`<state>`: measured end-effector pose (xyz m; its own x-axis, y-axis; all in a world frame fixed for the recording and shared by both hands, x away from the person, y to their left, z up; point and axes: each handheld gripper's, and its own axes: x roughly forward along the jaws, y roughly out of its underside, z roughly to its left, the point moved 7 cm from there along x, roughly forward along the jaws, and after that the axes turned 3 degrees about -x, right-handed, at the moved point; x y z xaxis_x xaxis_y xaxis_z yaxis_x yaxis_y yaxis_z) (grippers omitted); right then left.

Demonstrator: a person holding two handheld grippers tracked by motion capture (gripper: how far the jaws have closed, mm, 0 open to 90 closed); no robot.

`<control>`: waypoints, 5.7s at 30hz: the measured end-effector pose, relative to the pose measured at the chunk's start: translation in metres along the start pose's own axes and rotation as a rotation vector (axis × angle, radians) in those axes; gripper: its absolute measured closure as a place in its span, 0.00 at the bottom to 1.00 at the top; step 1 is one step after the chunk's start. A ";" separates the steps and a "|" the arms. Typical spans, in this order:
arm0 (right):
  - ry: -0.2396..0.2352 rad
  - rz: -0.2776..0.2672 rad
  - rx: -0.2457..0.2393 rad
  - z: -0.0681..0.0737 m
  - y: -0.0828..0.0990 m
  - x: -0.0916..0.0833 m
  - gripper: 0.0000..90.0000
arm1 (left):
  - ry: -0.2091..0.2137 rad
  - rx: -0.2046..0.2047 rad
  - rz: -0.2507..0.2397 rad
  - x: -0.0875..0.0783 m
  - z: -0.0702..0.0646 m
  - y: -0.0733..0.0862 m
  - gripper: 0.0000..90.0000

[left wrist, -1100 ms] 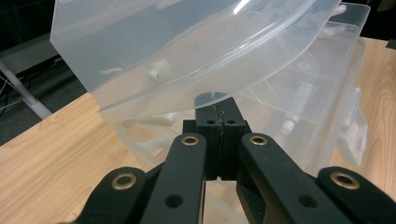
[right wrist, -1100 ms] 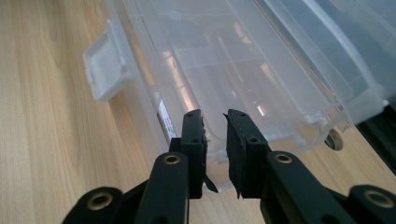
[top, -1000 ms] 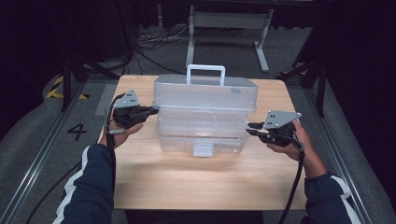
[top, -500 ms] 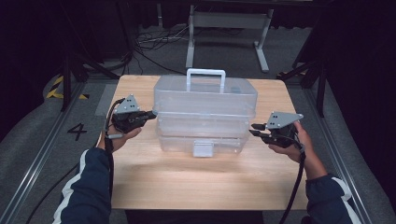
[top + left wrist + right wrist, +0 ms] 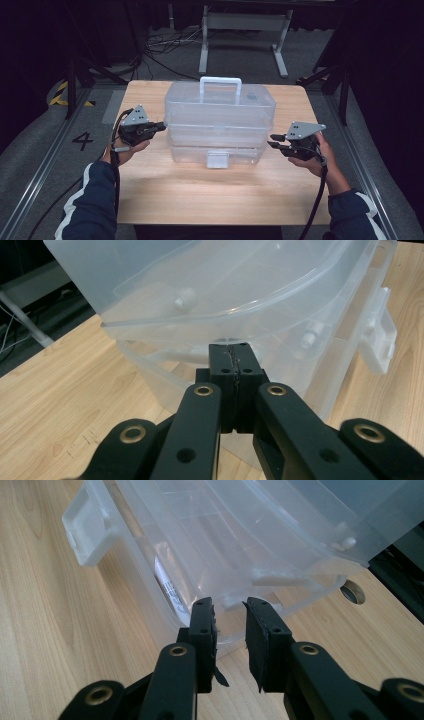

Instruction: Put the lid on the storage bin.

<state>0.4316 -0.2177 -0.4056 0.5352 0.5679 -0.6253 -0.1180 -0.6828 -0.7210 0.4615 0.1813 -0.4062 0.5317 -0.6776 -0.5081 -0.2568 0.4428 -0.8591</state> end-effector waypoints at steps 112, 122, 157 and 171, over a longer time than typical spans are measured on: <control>0.049 0.144 0.062 0.004 0.050 0.014 0.62 | -0.068 0.040 0.267 -0.010 -0.012 0.077 0.81; 0.078 0.168 0.082 0.002 0.070 0.013 0.55 | -0.073 0.042 0.344 -0.011 -0.017 0.099 0.67; 0.093 0.146 0.301 0.017 0.158 0.001 0.28 | -0.052 -0.098 0.326 -0.021 -0.038 0.152 0.19; 0.089 0.082 0.439 0.017 0.176 -0.007 0.23 | -0.052 -0.181 0.277 -0.028 -0.039 0.162 0.18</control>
<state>0.3933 -0.3341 -0.5336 0.5771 0.4647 -0.6716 -0.4967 -0.4531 -0.7403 0.3737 0.2490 -0.5331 0.4613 -0.5132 -0.7237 -0.5336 0.4912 -0.6885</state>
